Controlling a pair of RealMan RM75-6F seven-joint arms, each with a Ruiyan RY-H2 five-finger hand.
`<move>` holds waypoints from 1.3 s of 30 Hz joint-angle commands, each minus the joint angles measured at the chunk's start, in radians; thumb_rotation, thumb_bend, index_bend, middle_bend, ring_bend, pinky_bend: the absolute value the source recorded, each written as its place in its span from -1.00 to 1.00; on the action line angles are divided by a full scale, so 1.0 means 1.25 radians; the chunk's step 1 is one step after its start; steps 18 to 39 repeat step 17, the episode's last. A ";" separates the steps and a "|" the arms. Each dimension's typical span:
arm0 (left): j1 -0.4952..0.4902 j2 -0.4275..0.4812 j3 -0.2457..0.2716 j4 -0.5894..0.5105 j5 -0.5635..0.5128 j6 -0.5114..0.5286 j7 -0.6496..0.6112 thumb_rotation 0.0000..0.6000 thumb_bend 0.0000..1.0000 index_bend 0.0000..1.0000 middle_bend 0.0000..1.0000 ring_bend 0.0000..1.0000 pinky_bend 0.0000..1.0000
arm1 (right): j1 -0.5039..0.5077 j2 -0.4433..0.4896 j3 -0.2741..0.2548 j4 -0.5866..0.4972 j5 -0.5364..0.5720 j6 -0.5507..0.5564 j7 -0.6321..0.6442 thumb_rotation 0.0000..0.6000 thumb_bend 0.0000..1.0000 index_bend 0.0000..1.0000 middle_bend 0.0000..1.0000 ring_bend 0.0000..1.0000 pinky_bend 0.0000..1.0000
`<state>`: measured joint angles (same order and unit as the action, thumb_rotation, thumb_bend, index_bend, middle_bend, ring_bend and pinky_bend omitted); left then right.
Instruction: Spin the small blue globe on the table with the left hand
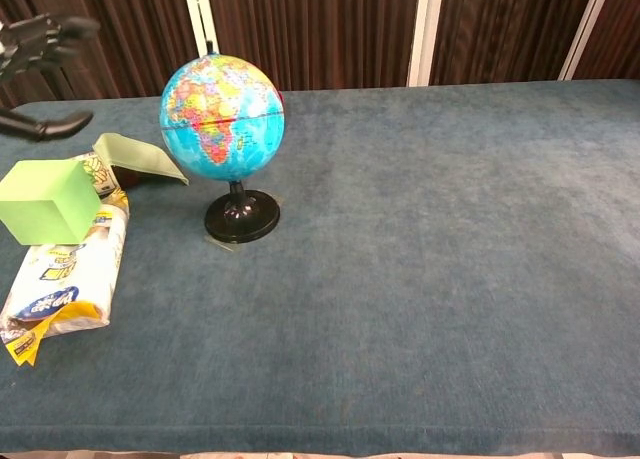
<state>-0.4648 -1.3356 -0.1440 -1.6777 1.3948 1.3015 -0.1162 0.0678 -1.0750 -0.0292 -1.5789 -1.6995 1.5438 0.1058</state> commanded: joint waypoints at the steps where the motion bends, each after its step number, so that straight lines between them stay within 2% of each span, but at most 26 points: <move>1: 0.118 0.073 0.149 -0.017 0.164 0.112 0.095 1.00 -0.25 -1.00 -1.00 -1.00 -1.00 | 0.002 -0.002 -0.002 -0.007 0.002 -0.008 -0.011 1.00 -0.94 -1.00 -1.00 -1.00 -1.00; 4: 0.195 0.053 0.195 0.037 0.224 0.214 0.135 1.00 -0.25 -1.00 -1.00 -1.00 -1.00 | 0.003 -0.005 -0.002 -0.011 0.003 -0.013 -0.024 1.00 -0.94 -1.00 -1.00 -1.00 -1.00; 7: 0.261 -0.006 0.207 0.127 0.245 0.302 0.155 1.00 -0.25 -1.00 -1.00 -1.00 -1.00 | 0.003 -0.007 -0.002 -0.014 0.004 -0.016 -0.033 1.00 -0.94 -1.00 -1.00 -1.00 -1.00; 9: 0.279 -0.016 0.215 0.161 0.253 0.311 0.206 1.00 -0.25 -1.00 -1.00 -1.00 -1.00 | 0.004 -0.010 0.000 -0.014 0.009 -0.018 -0.040 1.00 -0.94 -1.00 -1.00 -1.00 -1.00; 12: 0.285 -0.014 0.210 0.164 0.281 0.339 0.185 1.00 -0.25 -1.00 -1.00 -1.00 -1.00 | 0.005 -0.014 0.003 -0.019 0.022 -0.027 -0.054 1.00 -0.94 -1.00 -1.00 -1.00 -1.00; 17: 0.279 0.007 0.209 0.173 0.284 0.317 0.132 1.00 -0.25 -1.00 -1.00 -1.00 -1.00 | 0.004 -0.021 0.001 -0.024 0.024 -0.034 -0.084 1.00 -0.94 -1.00 -1.00 -1.00 -1.00; 39: 0.279 0.007 0.209 0.173 0.284 0.317 0.132 1.00 -0.25 -1.00 -1.00 -1.00 -1.00 | 0.004 -0.021 0.001 -0.024 0.024 -0.034 -0.084 1.00 -0.94 -1.00 -1.00 -1.00 -1.00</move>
